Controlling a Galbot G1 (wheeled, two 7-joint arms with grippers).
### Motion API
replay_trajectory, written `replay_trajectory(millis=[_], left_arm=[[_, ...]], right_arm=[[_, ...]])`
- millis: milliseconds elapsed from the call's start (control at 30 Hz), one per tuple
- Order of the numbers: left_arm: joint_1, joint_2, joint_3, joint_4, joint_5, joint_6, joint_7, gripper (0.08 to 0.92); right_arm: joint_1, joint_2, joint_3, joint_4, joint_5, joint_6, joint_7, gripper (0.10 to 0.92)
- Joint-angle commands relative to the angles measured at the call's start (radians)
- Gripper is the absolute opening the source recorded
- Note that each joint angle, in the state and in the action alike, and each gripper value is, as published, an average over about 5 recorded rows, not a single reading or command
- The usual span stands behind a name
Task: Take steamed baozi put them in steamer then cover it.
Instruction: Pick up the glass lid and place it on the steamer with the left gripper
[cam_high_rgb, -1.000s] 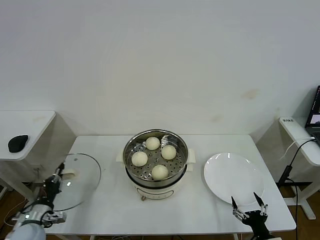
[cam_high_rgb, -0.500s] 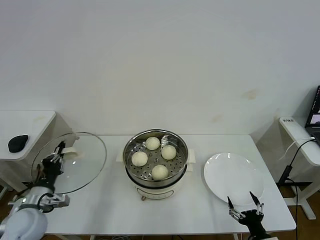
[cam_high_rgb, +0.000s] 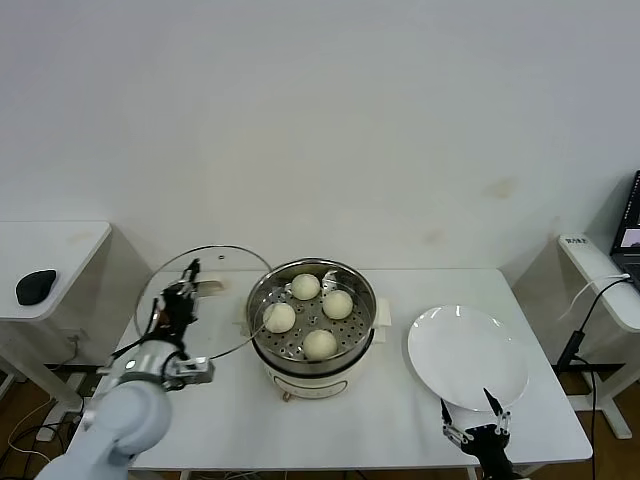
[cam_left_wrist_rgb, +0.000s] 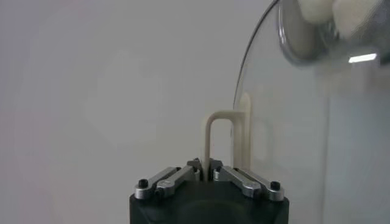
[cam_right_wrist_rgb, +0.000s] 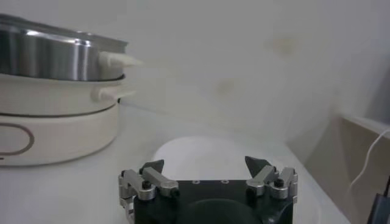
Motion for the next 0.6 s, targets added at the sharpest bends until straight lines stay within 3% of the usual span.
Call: replay_trajectory(millis=[33, 600], left_arm=[[-0.257, -0.141, 0.3, 0.055, 0.168, 0.13, 0.143, 0.147], [-0.303, -0.293, 0.415, 0.171, 0.233, 0.133, 0.177, 0.147]], right_arm=[[0.002, 0.037, -0.031, -0.02, -0.092, 0.018, 0.017, 0.823], [-0.01, 0.031, -0.025, -0.015, -0.079, 0.03, 0.019, 0.823]])
